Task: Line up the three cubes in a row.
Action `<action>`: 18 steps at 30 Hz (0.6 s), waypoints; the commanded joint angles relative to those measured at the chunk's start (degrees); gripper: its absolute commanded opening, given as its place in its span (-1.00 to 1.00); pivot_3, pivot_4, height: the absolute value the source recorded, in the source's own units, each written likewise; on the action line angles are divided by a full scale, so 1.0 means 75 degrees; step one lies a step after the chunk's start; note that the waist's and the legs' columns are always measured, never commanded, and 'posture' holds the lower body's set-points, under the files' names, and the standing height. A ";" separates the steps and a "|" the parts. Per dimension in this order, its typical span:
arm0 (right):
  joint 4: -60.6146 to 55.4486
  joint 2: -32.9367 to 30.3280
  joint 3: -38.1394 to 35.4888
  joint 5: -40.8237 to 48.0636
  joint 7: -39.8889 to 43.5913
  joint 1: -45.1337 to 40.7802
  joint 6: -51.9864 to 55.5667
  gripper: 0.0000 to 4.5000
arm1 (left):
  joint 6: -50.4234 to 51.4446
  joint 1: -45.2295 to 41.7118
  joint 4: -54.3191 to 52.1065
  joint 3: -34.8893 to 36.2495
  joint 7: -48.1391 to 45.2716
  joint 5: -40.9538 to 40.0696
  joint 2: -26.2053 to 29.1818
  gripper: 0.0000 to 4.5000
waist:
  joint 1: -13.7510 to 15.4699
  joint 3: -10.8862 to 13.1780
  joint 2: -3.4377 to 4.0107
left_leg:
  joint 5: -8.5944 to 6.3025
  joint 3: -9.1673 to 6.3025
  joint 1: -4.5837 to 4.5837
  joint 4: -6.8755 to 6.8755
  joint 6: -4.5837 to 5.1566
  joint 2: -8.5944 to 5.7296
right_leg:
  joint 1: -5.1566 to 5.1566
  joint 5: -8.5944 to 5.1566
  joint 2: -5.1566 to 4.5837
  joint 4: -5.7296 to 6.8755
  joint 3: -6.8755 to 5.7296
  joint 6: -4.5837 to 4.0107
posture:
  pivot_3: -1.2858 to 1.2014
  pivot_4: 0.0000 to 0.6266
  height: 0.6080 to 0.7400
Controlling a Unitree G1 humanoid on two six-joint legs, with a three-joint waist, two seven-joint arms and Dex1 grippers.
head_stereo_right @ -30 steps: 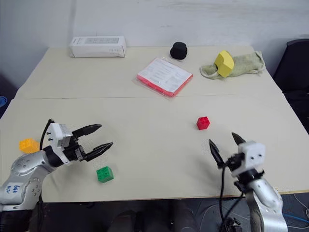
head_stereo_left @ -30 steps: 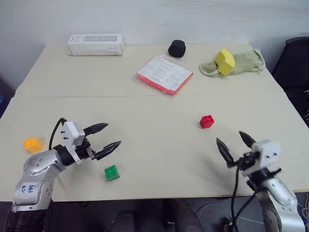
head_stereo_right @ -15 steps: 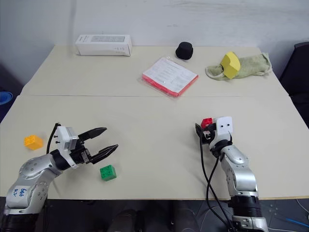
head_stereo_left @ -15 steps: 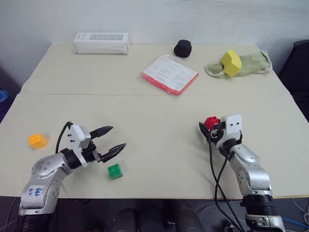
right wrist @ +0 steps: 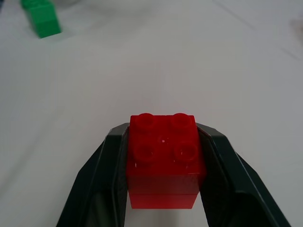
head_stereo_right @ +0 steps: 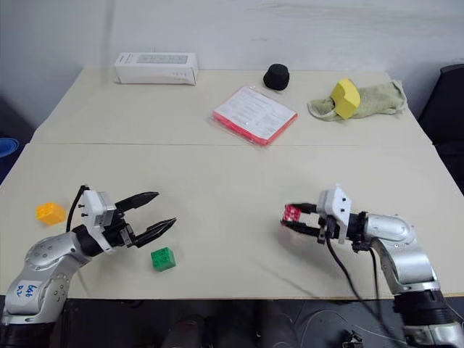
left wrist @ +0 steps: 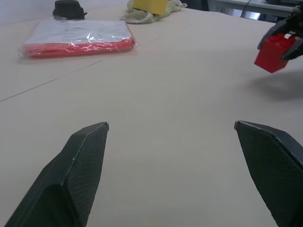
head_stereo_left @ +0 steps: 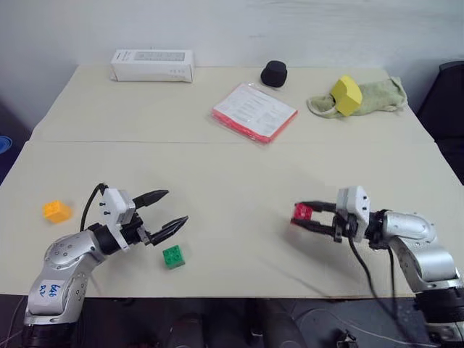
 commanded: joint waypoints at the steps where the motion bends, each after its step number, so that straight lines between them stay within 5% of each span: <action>1: 0.1156 0.0222 0.0445 -0.0125 0.1216 -0.0959 -0.0686 -0.34 | -0.0100 -0.0124 0.0041 0.0083 -0.0110 -0.0017 0.0088 1.00 | -0.0015 0.0001 0.0001 | 0.0004 -0.0001 0.0001 -0.0003 -0.0006 0.0002 | -0.0002 0.0000 0.0002 0.0003 0.0000 -0.0001 | 0.03 -0.52 1.00; 12: 0.3774 0.1167 0.0768 -0.0715 0.1967 -0.2419 -0.2238 -0.34 | 0.0227 0.0007 0.0000 0.0442 -0.0330 -0.0220 0.0501 1.00 | 0.0037 0.0001 0.0002 | 0.0024 -0.0003 -0.0011 0.0008 -0.0048 0.0003 | -0.0012 -0.0006 -0.0010 0.0006 -0.0004 -0.0011 | 0.03 -0.52 1.00; 18: 0.3884 0.1263 0.0517 -0.0460 0.2014 -0.2723 -0.2382 0.49 | 0.0180 -0.0129 0.0178 0.0653 -0.0338 -0.0142 0.0606 1.00 | 0.0022 0.0002 0.0004 | 0.0025 -0.0004 -0.0007 0.0007 -0.0052 0.0004 | -0.0013 -0.0006 -0.0010 0.0017 -0.0004 -0.0012 | 0.03 -0.52 1.00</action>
